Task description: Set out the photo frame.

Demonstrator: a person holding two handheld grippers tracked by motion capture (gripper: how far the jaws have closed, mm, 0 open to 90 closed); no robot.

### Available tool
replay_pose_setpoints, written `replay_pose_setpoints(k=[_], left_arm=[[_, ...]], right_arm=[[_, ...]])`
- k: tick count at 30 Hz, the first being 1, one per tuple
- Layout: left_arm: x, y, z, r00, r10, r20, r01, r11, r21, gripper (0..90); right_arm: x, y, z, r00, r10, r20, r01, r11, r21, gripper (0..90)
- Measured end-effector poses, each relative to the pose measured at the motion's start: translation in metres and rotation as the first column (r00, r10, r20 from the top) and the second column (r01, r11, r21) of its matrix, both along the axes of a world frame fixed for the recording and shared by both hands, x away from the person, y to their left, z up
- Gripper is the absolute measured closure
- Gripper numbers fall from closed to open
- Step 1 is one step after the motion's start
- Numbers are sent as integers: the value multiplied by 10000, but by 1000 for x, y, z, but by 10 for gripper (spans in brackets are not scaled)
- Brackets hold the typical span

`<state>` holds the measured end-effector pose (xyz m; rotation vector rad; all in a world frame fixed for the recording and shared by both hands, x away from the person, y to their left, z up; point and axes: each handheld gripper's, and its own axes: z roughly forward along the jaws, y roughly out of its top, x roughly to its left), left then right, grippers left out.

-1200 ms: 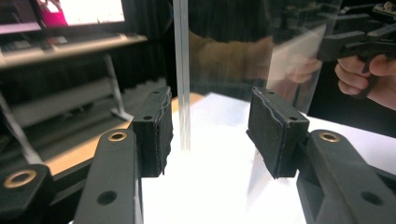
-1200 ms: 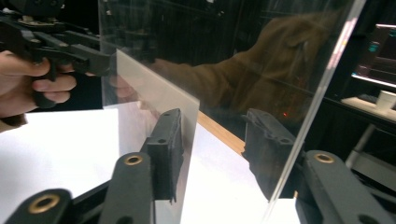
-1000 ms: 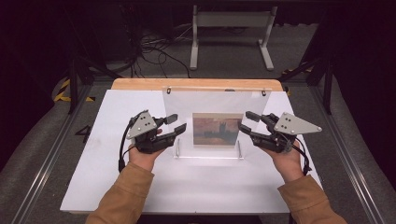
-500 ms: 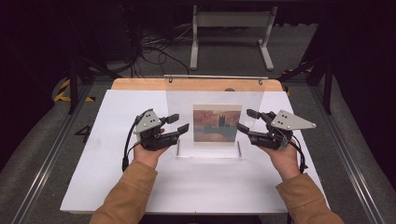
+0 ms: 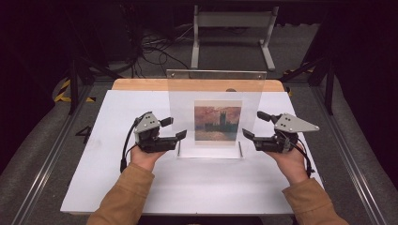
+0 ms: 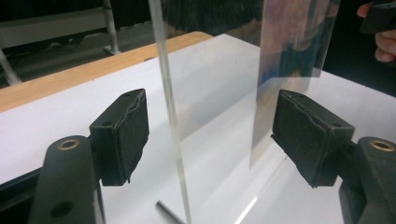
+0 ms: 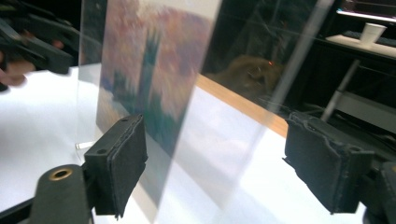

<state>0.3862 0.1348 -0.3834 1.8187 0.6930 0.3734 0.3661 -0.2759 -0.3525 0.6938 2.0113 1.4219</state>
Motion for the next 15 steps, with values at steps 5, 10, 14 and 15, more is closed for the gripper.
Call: replay_pose_setpoints(k=[5,10,14,15], left_arm=[[-21,27,-12,9995,246,-199,-240,9993,296,234],[-37,51,-23,9972,624,-408,-605,9971,466,225],[-46,71,-37,9940,984,-481,-956,9938,575,214],[-47,75,-40,9932,1051,-496,-1024,9932,559,210]], right_arm=[[-21,-27,-7,9987,-359,-372,369,9989,272,174],[-34,-45,-21,9957,-718,-587,730,9972,190,160],[-39,-61,-39,9885,-1103,-1032,1150,9925,405,142],[-39,-65,-44,9860,-1196,-1165,1257,9910,466,134]])
